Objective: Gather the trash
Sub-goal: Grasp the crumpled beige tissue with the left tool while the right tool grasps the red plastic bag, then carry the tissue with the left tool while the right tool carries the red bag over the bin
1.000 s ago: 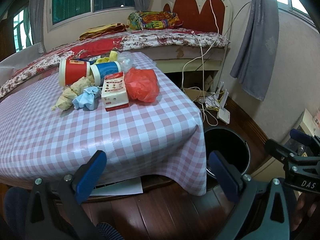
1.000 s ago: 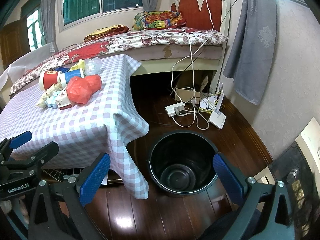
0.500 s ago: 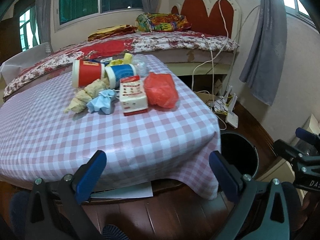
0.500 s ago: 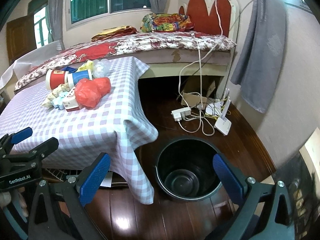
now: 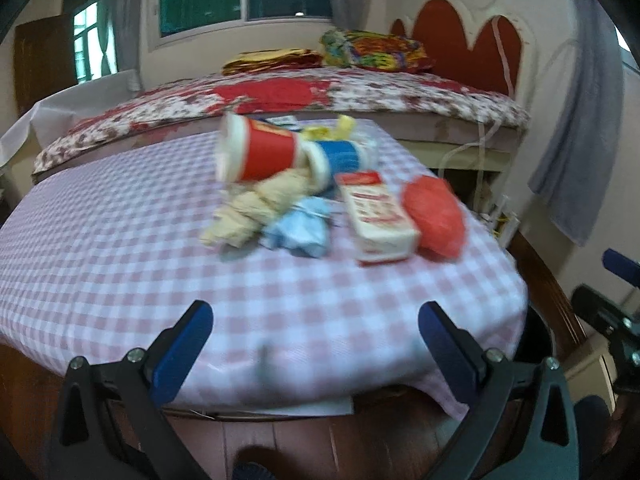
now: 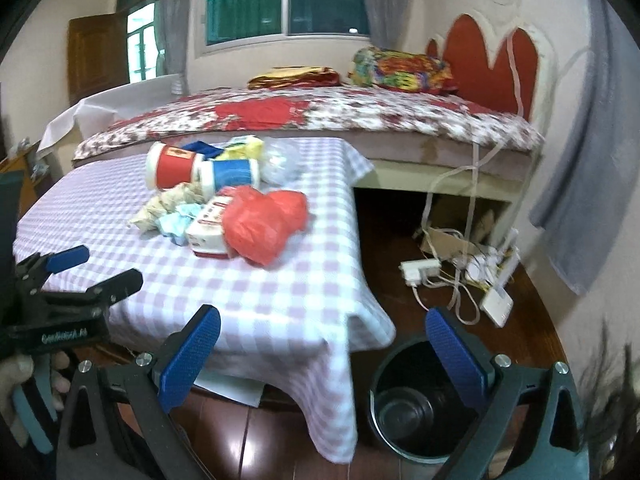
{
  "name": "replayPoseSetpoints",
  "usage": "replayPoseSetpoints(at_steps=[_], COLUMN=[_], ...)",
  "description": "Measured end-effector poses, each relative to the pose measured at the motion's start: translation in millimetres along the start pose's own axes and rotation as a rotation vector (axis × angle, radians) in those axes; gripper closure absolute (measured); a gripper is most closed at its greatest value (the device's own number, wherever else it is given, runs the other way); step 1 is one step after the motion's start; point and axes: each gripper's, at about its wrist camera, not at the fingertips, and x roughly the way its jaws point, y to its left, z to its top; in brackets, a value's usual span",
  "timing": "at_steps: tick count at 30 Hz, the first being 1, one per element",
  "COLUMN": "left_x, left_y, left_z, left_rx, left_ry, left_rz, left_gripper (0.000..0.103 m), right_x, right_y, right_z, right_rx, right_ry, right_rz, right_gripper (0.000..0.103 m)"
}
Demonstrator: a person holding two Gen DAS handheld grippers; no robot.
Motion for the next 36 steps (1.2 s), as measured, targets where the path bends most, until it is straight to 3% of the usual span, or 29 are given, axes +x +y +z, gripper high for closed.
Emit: replayPoseSetpoints(at_steps=[5, 9, 14, 17, 20, 22, 29, 36], left_x=[19, 34, 54, 64, 73, 79, 99, 98], left_y=[24, 28, 37, 43, 46, 47, 56, 59], left_z=[16, 26, 34, 39, 46, 49, 54, 54], left_rx=[-0.034, -0.035, -0.075, -0.099, -0.112, -0.119, -0.174, -0.193], left_ry=[0.004, 0.023, 0.026, 0.026, 0.025, 0.027, 0.047, 0.032], left_rz=[0.042, 0.067, 0.012, 0.000, -0.015, -0.028, -0.090, -0.128], left_gripper=[0.000, 0.000, 0.002, 0.006, 0.010, 0.014, 0.028, 0.054], right_x=[19, 41, 66, 83, 100, 110, 140, 146], right_y=[14, 21, 32, 38, 40, 40, 40, 44], right_z=[19, 34, 49, 53, 54, 56, 62, 62], right_rx=[-0.029, -0.018, -0.023, -0.027, -0.019, -0.018, -0.002, -0.014], right_ry=[-0.015, -0.014, -0.011, 0.014, 0.038, 0.048, 0.093, 0.094], right_rz=[0.040, 0.065, 0.090, 0.103, 0.114, 0.121, 0.151, 0.182], right_gripper=[0.002, 0.014, 0.018, 0.027, 0.030, 0.032, 0.054, 0.077])
